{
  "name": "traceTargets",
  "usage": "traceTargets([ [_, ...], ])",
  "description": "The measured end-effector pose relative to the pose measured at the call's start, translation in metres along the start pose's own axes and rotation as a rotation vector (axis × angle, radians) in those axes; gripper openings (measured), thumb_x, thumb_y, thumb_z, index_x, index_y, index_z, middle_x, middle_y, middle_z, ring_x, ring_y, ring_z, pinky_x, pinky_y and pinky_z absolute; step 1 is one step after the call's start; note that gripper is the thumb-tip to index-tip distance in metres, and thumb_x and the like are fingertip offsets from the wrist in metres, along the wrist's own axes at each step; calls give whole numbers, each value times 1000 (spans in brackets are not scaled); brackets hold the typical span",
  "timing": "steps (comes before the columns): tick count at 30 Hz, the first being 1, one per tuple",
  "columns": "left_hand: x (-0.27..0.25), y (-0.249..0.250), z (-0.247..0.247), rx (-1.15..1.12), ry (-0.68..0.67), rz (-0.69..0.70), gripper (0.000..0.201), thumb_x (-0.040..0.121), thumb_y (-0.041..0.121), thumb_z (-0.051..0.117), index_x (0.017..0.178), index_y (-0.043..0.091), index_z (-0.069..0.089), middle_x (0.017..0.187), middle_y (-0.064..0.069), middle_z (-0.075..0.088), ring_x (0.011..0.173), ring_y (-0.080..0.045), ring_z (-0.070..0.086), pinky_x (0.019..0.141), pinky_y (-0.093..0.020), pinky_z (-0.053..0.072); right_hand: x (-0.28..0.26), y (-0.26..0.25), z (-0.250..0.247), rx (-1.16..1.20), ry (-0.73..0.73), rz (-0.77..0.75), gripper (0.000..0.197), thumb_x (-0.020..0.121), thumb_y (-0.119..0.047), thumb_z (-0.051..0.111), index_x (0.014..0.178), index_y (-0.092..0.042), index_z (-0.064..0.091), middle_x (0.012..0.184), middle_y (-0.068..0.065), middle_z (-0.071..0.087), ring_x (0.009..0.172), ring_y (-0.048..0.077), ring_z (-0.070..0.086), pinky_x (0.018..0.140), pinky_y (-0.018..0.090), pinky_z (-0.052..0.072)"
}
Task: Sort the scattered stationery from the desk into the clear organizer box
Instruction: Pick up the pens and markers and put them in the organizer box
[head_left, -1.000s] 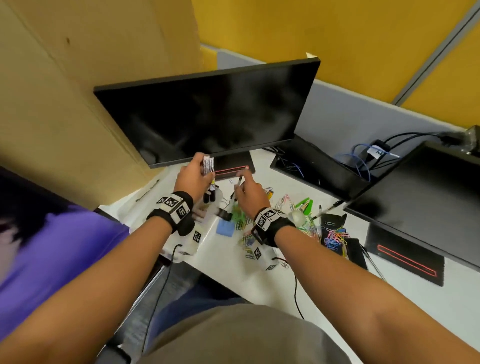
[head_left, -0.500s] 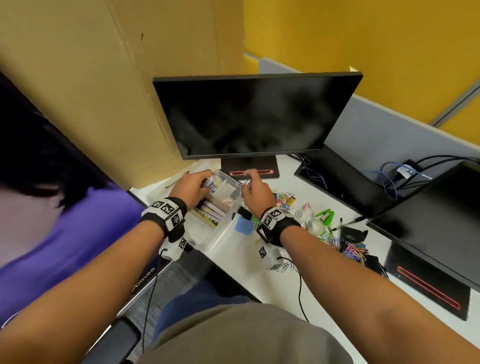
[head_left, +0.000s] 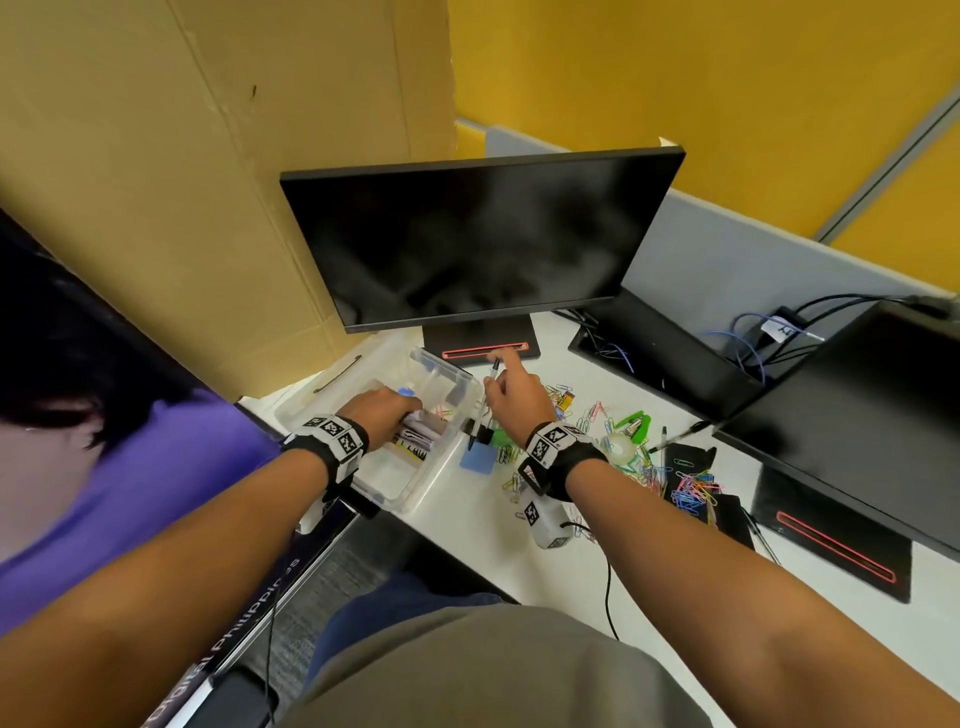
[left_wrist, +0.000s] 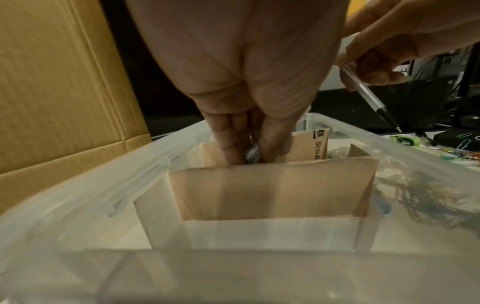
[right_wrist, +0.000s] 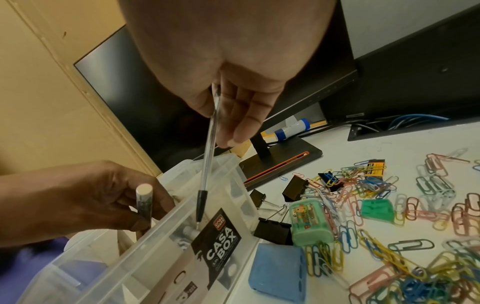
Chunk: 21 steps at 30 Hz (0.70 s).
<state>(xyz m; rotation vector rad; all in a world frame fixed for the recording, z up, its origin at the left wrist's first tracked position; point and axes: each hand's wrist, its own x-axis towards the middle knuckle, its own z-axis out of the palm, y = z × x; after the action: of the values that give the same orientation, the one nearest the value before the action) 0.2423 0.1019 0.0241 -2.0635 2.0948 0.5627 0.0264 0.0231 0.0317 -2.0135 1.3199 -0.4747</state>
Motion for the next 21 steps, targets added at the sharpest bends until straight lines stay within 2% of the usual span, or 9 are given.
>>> traceTargets([
  [2,-1,-2,2,-8,-3,7,23,92,20,58,112,33,60,107,-1,63,95,-22,63,83,-30,51,0,1,-2,-1,-6,10,23,100,-25,48,122,-28,41,63,2,57,57,21,57,56,37,51],
  [4,-2,-3,1,-17,6,9,22,92,20,56,111,31,54,103,-1,63,89,-22,62,77,-29,50,0,2,-4,-17,-6,4,23,101,-24,46,123,-27,41,62,2,57,56,20,56,55,38,51],
  [6,-2,-2,-1,-36,6,3,17,93,22,53,103,28,41,93,-3,61,77,-21,60,67,-30,50,-1,0,-5,-27,-1,-12,22,102,-24,44,124,-26,41,63,3,59,56,21,58,54,38,51],
  [8,-1,-1,-3,-31,-2,6,17,93,23,51,96,28,36,88,-4,61,74,-21,58,66,-34,53,0,-4,-5,-6,3,-6,20,103,-25,40,122,-28,41,68,6,63,59,24,61,55,40,53],
  [10,1,0,-5,-15,-1,29,14,92,22,53,91,29,41,89,-3,63,77,-21,59,70,-37,55,1,-7,-4,19,11,-8,14,103,-28,37,116,-30,42,73,7,65,62,26,63,57,43,56],
  [12,4,0,-4,-6,6,49,12,89,20,60,88,28,52,94,2,63,88,-19,59,75,-35,53,3,-9,-4,26,17,-27,7,103,-30,36,106,-31,42,75,4,65,63,26,63,58,48,57],
  [15,8,-4,5,28,-1,84,15,83,18,72,95,28,69,103,4,57,100,-15,50,82,-33,50,7,-12,-9,14,23,-61,8,101,-29,37,95,-29,42,74,2,64,64,24,63,60,49,57],
  [18,12,-9,12,-17,-62,119,28,80,13,74,101,31,74,116,10,63,103,-15,59,86,-33,54,10,-17,-18,-2,40,-91,9,100,-26,41,92,-26,45,71,2,62,63,21,62,60,46,57],
  [21,17,-10,16,-34,-118,120,22,82,10,69,91,29,75,121,16,65,100,-13,62,87,-32,54,12,-23,-23,30,66,-94,8,98,-24,46,91,-24,48,66,4,59,60,22,58,59,45,55],
])
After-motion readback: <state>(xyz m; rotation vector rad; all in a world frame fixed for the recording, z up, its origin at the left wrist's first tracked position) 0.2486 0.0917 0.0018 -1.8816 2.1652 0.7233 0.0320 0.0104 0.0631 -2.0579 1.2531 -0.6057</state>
